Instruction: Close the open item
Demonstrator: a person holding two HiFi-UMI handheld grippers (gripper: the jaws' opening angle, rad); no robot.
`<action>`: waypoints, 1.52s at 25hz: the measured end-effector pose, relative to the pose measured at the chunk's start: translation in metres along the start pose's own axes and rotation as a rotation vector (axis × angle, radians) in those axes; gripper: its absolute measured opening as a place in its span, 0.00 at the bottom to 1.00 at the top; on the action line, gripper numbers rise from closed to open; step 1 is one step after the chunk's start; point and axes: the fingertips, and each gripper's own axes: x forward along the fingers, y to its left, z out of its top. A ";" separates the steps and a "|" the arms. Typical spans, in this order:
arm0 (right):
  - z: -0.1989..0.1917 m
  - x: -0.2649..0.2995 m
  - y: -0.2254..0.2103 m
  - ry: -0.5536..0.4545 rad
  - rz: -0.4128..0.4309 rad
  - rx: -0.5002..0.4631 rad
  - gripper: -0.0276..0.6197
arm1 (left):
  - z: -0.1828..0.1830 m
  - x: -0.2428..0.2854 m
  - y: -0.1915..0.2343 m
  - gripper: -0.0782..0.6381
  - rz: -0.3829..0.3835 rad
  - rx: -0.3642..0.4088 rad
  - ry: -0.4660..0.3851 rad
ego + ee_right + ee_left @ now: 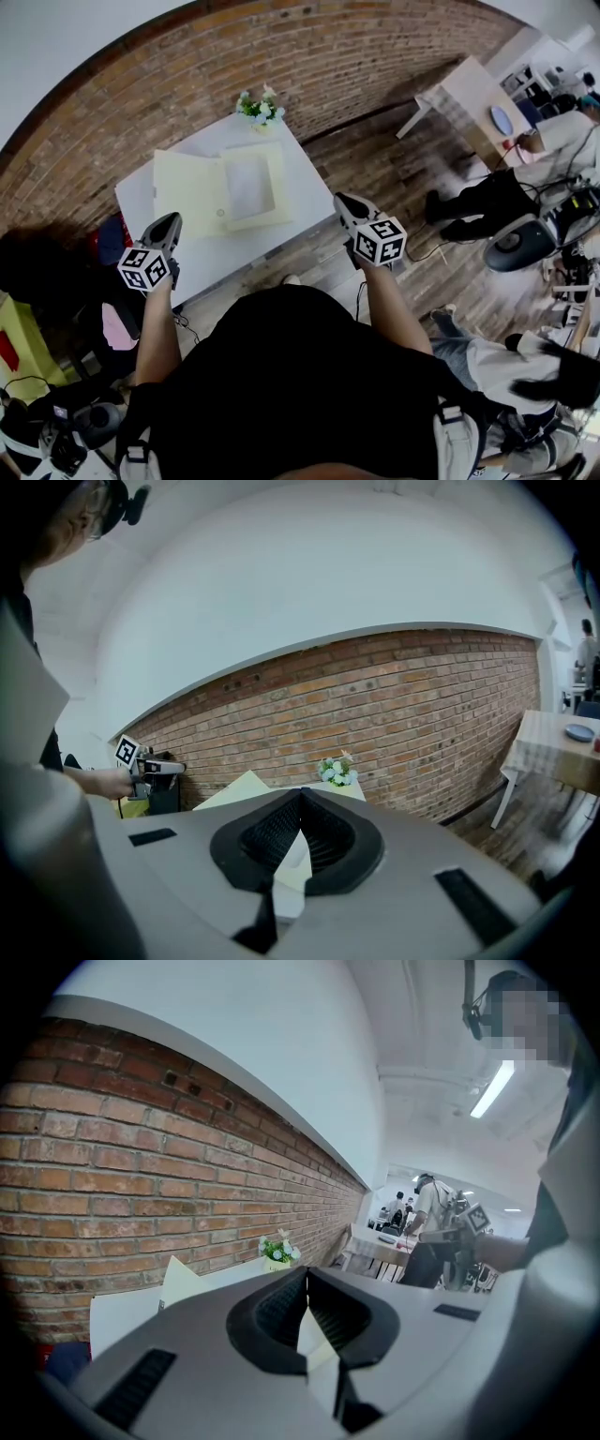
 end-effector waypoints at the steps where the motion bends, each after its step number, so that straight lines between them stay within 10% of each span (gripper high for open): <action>1: 0.002 0.000 -0.002 -0.003 0.004 -0.001 0.07 | 0.001 0.001 -0.001 0.13 0.003 0.001 -0.001; 38: 0.020 -0.001 -0.072 -0.022 0.115 0.017 0.07 | 0.007 0.045 -0.045 0.13 0.076 -0.012 -0.004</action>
